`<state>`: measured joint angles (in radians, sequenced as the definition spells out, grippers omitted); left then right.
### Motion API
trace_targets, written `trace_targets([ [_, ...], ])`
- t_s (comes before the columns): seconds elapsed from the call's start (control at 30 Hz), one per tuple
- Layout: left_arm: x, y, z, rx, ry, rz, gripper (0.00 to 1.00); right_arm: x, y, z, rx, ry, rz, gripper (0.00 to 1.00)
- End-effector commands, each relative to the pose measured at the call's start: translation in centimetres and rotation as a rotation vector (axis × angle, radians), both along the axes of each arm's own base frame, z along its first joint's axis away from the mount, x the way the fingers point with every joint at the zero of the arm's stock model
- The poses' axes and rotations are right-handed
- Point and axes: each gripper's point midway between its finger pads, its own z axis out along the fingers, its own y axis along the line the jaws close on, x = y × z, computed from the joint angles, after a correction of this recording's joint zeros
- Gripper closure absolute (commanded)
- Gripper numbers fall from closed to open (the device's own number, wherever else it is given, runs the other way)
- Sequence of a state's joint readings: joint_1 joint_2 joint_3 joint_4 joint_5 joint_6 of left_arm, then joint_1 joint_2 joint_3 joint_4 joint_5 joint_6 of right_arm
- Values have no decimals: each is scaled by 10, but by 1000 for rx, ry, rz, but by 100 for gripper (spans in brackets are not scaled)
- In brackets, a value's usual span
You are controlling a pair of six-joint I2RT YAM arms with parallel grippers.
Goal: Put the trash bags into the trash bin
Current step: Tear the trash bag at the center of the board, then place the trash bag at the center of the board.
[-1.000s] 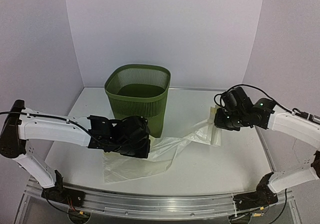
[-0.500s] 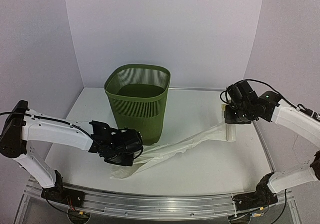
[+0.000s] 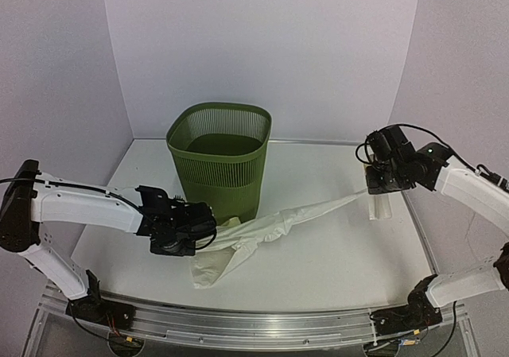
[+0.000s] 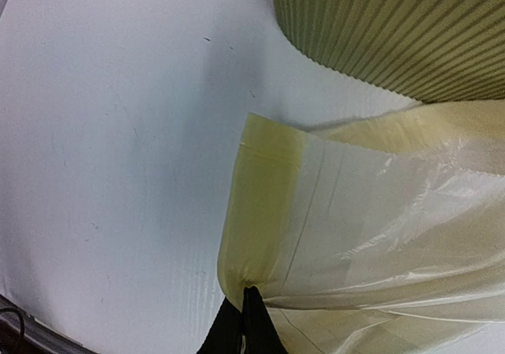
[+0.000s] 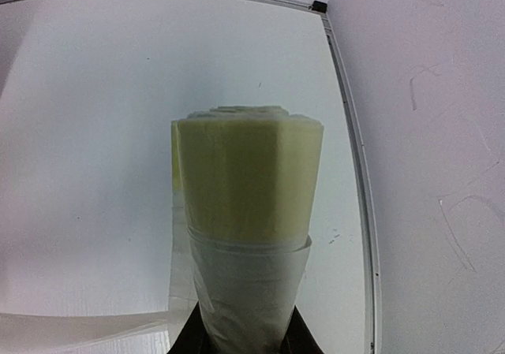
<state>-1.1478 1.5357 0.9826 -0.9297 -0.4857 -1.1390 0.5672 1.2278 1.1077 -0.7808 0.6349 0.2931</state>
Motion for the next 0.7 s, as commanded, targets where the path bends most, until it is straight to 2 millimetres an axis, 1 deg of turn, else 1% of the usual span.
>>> trace_targets([
  [0.0, -1, 41, 15, 69, -29, 74, 100, 13, -31, 22, -122, -59, -92, 100],
  [0.13, -1, 53, 15, 85, -24, 113, 100, 18, -45, 14, -152, -30, -132, 100],
  [0.27, -2, 65, 17, 117, -23, 150, 100, 21, -60, 10, -167, -18, -181, 100],
  [0.33, -1, 64, 20, 105, -28, 140, 100, 22, -59, 6, -143, -4, -181, 100],
  [0.43, 2, 54, 25, 43, -44, 106, 100, 24, -44, -6, -73, 42, -133, 100],
  [0.53, 8, 40, 34, -22, -68, 56, 100, 28, -31, -27, -13, 93, -115, 100],
  [0.6, 13, 26, 43, -80, -94, -10, 100, 29, -23, -50, 19, 153, -123, 100],
  [0.67, 19, 11, 58, -147, -138, -85, 100, 29, -13, -77, 60, 226, -137, 100],
])
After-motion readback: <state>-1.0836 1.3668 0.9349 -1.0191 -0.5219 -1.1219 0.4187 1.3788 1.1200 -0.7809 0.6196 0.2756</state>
